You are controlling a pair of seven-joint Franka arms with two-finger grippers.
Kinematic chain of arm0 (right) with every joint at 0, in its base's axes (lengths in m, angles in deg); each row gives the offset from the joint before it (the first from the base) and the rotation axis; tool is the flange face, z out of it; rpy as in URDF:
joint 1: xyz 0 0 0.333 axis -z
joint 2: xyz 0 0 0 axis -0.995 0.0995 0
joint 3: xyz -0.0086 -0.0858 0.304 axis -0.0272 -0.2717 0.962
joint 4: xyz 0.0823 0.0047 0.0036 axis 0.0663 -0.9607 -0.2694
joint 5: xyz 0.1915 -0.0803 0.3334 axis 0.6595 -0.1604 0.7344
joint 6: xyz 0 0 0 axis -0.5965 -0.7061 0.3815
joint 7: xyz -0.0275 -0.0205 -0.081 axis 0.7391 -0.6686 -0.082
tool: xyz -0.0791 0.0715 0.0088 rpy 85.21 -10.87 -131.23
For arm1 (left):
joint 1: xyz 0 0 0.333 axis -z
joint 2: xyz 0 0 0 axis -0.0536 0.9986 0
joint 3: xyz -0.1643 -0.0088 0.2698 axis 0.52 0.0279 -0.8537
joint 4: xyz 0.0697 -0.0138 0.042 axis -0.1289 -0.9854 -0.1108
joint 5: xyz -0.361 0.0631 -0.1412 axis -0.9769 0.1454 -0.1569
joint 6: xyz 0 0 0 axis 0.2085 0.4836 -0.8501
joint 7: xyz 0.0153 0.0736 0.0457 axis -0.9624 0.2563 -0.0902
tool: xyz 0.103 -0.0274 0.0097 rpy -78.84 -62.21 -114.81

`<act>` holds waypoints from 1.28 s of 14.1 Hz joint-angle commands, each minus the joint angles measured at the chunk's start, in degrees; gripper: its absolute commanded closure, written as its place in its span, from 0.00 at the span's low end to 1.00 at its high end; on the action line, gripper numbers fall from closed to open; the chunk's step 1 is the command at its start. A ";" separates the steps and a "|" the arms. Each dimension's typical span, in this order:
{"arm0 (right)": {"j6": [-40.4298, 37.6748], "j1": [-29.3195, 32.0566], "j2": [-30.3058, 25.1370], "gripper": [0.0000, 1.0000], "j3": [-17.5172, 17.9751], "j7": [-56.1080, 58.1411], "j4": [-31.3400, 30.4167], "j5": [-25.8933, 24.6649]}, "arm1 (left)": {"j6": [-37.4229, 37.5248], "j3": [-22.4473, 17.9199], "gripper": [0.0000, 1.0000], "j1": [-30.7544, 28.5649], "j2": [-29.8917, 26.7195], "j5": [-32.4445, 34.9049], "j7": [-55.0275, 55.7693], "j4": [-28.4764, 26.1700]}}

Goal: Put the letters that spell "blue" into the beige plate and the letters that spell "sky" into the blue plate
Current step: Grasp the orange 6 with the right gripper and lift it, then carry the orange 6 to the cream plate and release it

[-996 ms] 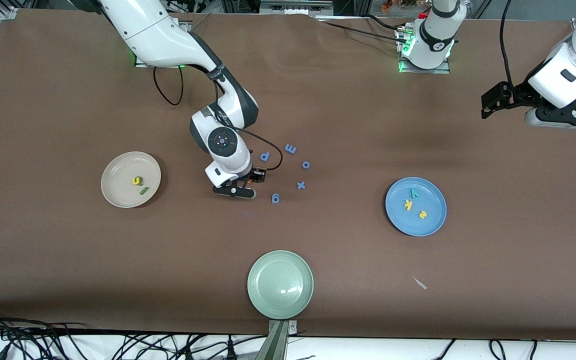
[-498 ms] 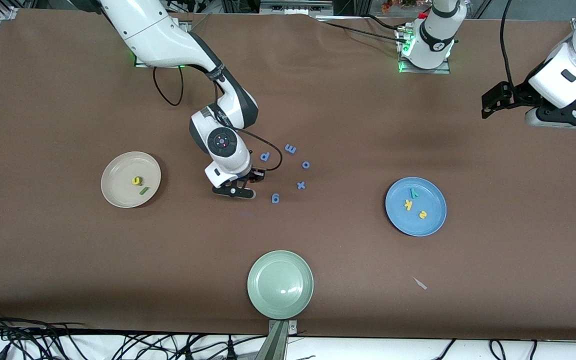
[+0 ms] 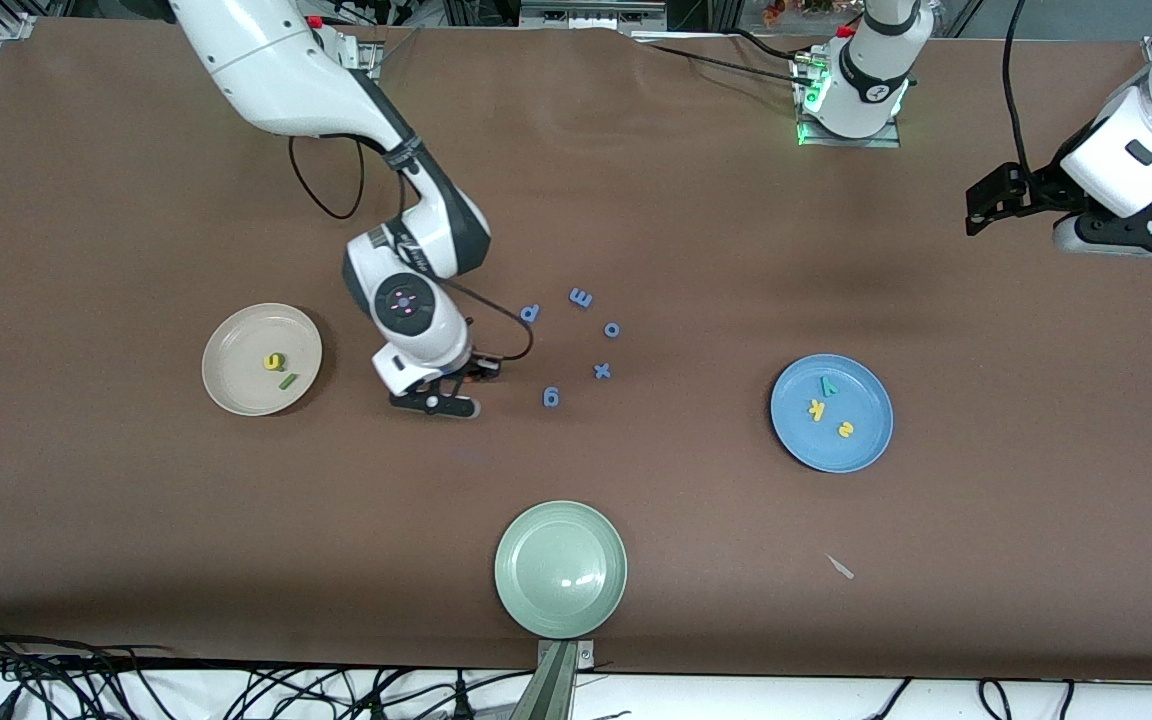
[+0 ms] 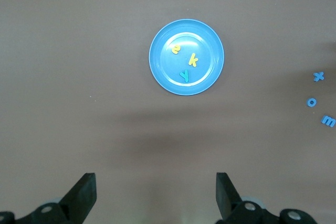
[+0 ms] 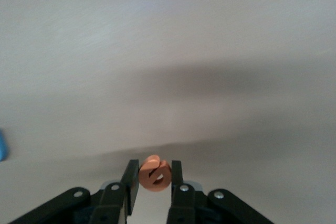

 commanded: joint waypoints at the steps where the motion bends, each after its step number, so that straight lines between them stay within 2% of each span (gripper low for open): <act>1: -6.72 0.43 -3.74 0.85 -4.21 10.18 -1.70 0.86 | 1.11 0.17 0.00 -0.42 0.15 0.36 -0.39 0.83; 4: -9.19 0.52 -4.80 0.85 -10.98 21.17 -3.82 1.03 | 1.11 0.17 0.00 -0.42 0.15 0.01 -0.39 0.83; 6: -12.08 0.70 -4.89 0.85 -14.06 26.54 -3.82 1.12 | 1.11 0.17 0.00 -1.47 0.24 -1.39 -0.39 0.83; 10: -14.56 6.39 -4.71 0.84 -14.43 33.75 -3.56 1.12 | 1.11 0.17 0.00 -1.65 0.24 -1.66 -0.30 0.92; 11: -14.56 7.54 -4.62 0.72 -14.43 35.25 -3.64 1.12 | 1.11 0.17 0.00 -1.65 0.24 -1.66 -0.30 0.92; 12: -14.47 8.77 -4.36 0.20 -14.43 36.22 -3.64 1.21 | 1.11 0.17 0.00 -1.65 0.24 -1.66 -0.21 0.92; 13: -14.64 9.57 -4.36 0.00 -14.25 36.49 -3.38 2.26 | 1.11 0.17 0.00 -1.65 0.24 -1.66 -0.13 0.92; 15: -18.05 8.96 -4.80 0.00 -14.08 35.80 -1.20 5.15 | 1.11 0.26 0.00 -1.56 0.24 -1.66 0.05 0.92; 18: -25.00 8.17 -4.71 0.00 -13.81 35.71 5.75 5.43 | 1.11 0.17 0.00 -1.65 0.24 -1.66 -0.12 0.92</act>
